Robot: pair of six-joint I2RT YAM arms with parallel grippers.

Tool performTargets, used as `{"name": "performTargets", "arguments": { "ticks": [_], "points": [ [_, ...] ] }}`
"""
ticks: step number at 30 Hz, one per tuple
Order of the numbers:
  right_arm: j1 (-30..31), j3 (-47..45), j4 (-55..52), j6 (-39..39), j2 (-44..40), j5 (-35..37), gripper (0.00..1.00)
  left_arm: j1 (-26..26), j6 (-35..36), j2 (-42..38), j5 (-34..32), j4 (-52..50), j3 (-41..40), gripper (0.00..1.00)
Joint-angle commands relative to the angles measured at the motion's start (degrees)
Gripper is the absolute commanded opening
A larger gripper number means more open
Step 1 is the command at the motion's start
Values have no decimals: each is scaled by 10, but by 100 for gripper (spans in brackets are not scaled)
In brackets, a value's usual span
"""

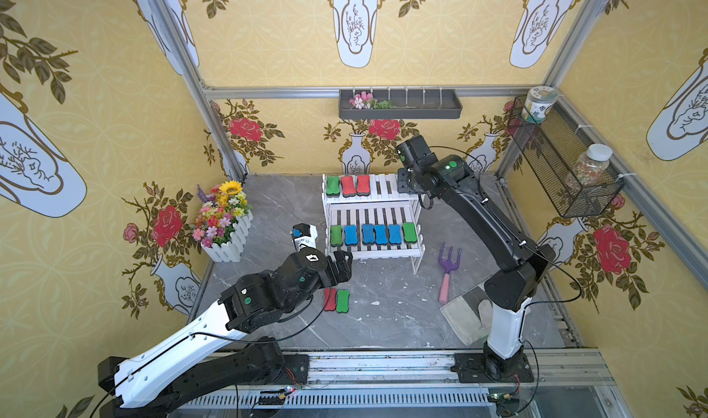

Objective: Remove the whiteboard erasers from the shelf
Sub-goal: Pick up the whiteboard eraser from the shelf, then place the whiteboard eraser at the center of the board.

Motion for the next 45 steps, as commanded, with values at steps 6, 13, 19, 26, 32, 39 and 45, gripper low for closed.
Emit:
{"name": "performTargets", "arguments": {
  "ticks": [6, 13, 19, 26, 32, 39, 45],
  "points": [
    [1, -2, -21, 12, 14, 10, 49, 4, 6, -5, -2, 1, -1, 100],
    [5, 0, -13, 12, 11, 4, 43, 6, 6, -7, -2, -5, -2, 100],
    [8, 6, -6, 8, 2, -3, 37, 9, 6, -7, -3, -7, -3, 100],
    [22, -5, 20, 2, -33, -32, 34, 10, -1, -13, -12, -19, -7, 100],
    [66, -74, 52, 8, -94, -60, 34, 13, -12, -22, -26, -40, -8, 100],
    [204, -258, 110, 63, -214, -25, 34, 14, -37, -49, -72, -75, -7, 99],
    [346, -453, 146, 185, -304, 45, 34, 14, -40, -69, -81, -79, -6, 99]
  ]
}}
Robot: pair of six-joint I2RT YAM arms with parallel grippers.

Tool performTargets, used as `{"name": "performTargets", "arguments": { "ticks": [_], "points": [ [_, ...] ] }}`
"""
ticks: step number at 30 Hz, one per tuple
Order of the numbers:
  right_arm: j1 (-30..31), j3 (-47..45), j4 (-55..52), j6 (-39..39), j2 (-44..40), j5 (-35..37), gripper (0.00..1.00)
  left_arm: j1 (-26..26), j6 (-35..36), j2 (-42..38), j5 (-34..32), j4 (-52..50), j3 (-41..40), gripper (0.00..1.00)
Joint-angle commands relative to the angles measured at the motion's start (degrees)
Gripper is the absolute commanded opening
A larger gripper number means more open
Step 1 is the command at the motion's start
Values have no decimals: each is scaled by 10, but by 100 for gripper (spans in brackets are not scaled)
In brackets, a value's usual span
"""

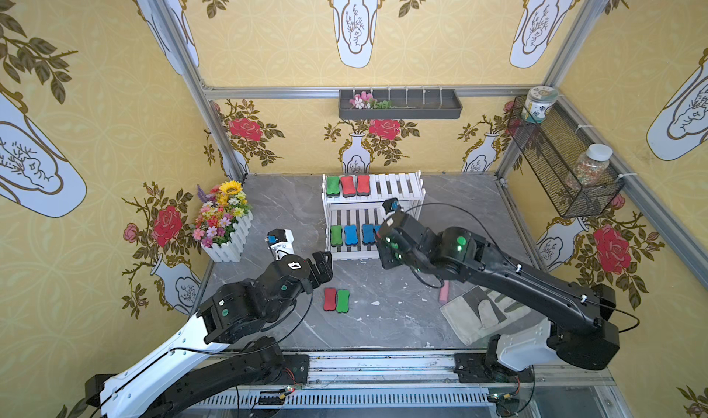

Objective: Remove the whiteboard erasers from the shelf
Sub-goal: Place the whiteboard eraser at the center of the board.

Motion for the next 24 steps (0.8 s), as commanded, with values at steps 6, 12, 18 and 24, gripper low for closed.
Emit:
{"name": "performTargets", "arguments": {
  "ticks": [6, 12, 18, 24],
  "points": [
    [116, -171, 90, 186, 47, 62, 33, 2, 1, 14, -18, -17, 20, 99],
    [127, -181, 184, 228, 208, 50, 33, 2, -2, 7, -14, -28, 44, 100],
    [115, -142, 181, 254, 280, 60, 32, 2, -2, 2, -38, -57, 91, 99],
    [108, -115, 180, 271, 330, 62, 32, 2, 14, -1, -47, -53, 112, 100]
  ]
}}
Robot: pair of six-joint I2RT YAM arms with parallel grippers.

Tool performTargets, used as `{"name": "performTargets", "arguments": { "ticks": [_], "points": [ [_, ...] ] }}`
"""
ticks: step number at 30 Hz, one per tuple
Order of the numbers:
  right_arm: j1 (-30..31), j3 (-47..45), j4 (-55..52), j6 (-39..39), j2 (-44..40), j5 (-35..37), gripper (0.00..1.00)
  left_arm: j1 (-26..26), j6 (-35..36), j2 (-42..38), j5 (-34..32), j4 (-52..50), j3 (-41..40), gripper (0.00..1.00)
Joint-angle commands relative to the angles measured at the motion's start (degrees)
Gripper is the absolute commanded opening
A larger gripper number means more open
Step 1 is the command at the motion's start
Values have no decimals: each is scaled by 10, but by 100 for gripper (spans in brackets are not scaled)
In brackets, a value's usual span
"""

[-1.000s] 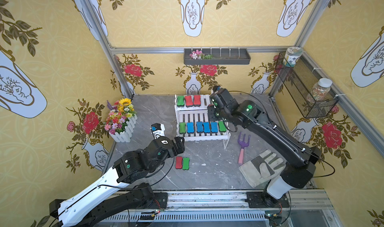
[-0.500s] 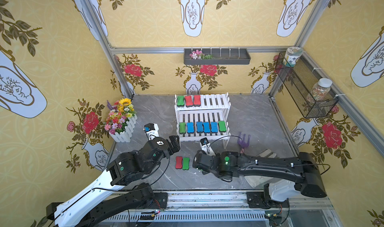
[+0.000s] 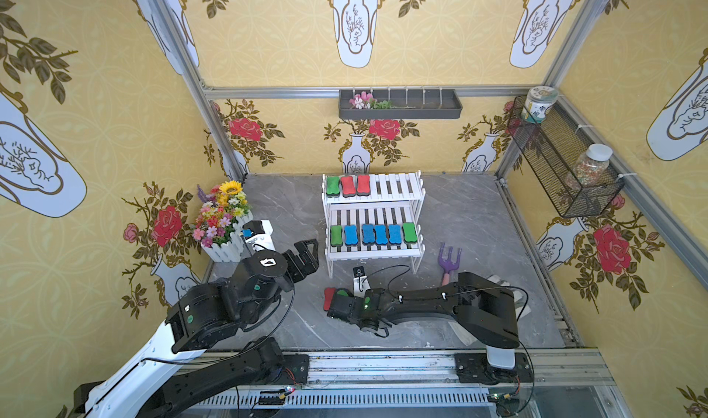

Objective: Remove the whiteboard erasers from the shelf
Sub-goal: Place the whiteboard eraser at the center of the board, then adjust the whiteboard eraser at the center of the board.

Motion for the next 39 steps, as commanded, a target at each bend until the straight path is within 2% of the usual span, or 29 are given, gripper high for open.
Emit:
{"name": "performTargets", "arguments": {
  "ticks": [1, 5, 9, 18, 24, 30, 33, 39],
  "points": [
    [2, 19, 1, 17, 20, 19, 32, 1, 16, 0, -10, -2, 3, 100],
    [-1, 19, 1, 25, 24, 24, 34, 0, 19, 5, -6, 1, -2, 99],
    [-2, 20, 11, 18, 24, 24, 46, 1, 20, 6, -5, 1, -8, 100],
    [2, 23, 33, 2, 26, 14, 59, 0, 7, -16, 11, 14, -40, 99],
    [12, 10, 14, 9, -13, 45, 58, 1, 8, -6, 25, 25, -50, 99],
    [12, -47, -19, 38, -82, 50, 50, 0, 6, -11, 28, 27, -57, 99],
    [0, -64, -37, 47, -79, 34, 47, 0, 7, -15, 28, 28, -56, 100],
    [-20, -74, -1, 35, -50, 18, 45, 1, 8, -13, 26, 17, -46, 100]
  ]
}}
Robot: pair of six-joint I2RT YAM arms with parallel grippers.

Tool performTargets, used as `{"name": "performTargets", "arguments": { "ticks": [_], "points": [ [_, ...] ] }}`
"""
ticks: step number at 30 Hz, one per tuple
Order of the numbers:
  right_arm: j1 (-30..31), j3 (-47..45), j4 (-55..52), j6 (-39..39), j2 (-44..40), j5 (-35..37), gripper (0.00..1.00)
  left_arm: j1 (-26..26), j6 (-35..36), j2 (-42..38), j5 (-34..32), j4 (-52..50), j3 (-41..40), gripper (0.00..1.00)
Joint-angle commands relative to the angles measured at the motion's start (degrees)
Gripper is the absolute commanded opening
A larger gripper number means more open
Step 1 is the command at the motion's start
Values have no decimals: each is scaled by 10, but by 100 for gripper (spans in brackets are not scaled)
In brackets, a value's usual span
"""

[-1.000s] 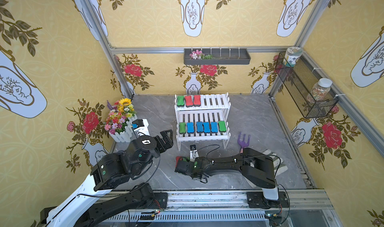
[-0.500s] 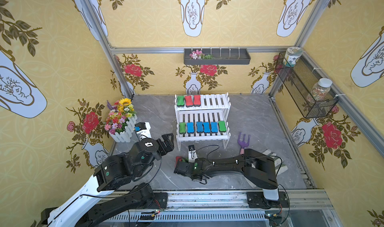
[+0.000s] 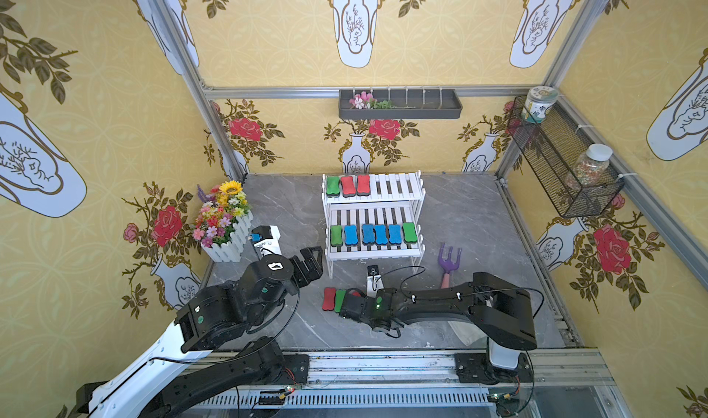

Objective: Remove the whiteboard erasers from the shelf
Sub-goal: Adjust the whiteboard eraser at the center of the board.

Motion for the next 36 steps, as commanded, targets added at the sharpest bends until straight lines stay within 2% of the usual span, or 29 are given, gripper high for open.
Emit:
{"name": "performTargets", "arguments": {
  "ticks": [1, 8, 23, 29, 31, 36],
  "points": [
    [-5, 3, 18, -3, 15, -7, 45, 1, 0, 1, 1, -1, 6, 100],
    [-8, 38, 27, -29, 50, -9, 45, 1, 1, 4, -1, -2, 7, 100],
    [-20, 51, 52, -41, 58, -8, 46, 0, -2, 9, 4, 4, -6, 100],
    [-6, 30, 50, -34, -15, 29, 52, 0, -7, 10, 8, 8, -12, 100],
    [5, 21, 36, -26, -53, 48, 58, 0, 1, 19, 10, 21, -5, 100],
    [22, -24, 7, 2, -158, 84, 61, 7, 71, 101, 38, 63, 88, 100]
  ]
}}
